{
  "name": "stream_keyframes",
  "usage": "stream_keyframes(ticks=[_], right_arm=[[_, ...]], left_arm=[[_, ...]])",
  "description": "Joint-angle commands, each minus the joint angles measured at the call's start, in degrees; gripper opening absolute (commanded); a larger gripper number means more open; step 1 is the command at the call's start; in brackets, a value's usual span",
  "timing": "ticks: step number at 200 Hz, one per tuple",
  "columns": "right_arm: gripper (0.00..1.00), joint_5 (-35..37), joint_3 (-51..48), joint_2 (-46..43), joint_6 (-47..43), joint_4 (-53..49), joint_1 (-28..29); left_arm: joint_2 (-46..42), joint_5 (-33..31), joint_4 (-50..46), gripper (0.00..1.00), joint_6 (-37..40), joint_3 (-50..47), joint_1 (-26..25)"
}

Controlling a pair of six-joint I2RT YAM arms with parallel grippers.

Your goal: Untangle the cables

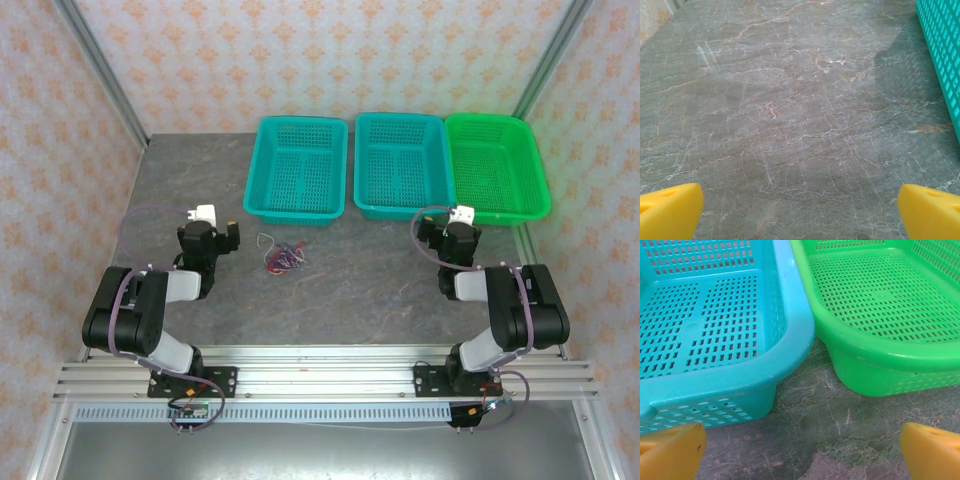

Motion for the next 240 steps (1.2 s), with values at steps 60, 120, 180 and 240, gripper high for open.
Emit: stream_keyframes(ticks=[60, 120, 180, 240], right_arm=[[0.99, 5.91, 0.87, -7.98, -0.02, -6.6, 2.3], [0.98, -2.17, 14.53, -37.99, 22.31, -53.22, 5.4], [0.97, -18.71, 31.39, -26.56, 21.81, -70.21, 25.56], [0.98, -12.98, 46.52, -4.03, 19.73, -72.19, 45.46]], left_arm=[[-0.76, -0.26, 1.37, 1.0, 0.51, 1.13, -0.17], [-12.33, -2.31, -12.98, 1.0, -0.05, 3.59, -2.22], [-31.62, 10.88, -44.34, 1.0, -20.97, 15.88, -4.67], [-31.9, 13.05, -54.85, 0.82, -48.38, 13.74, -8.63]])
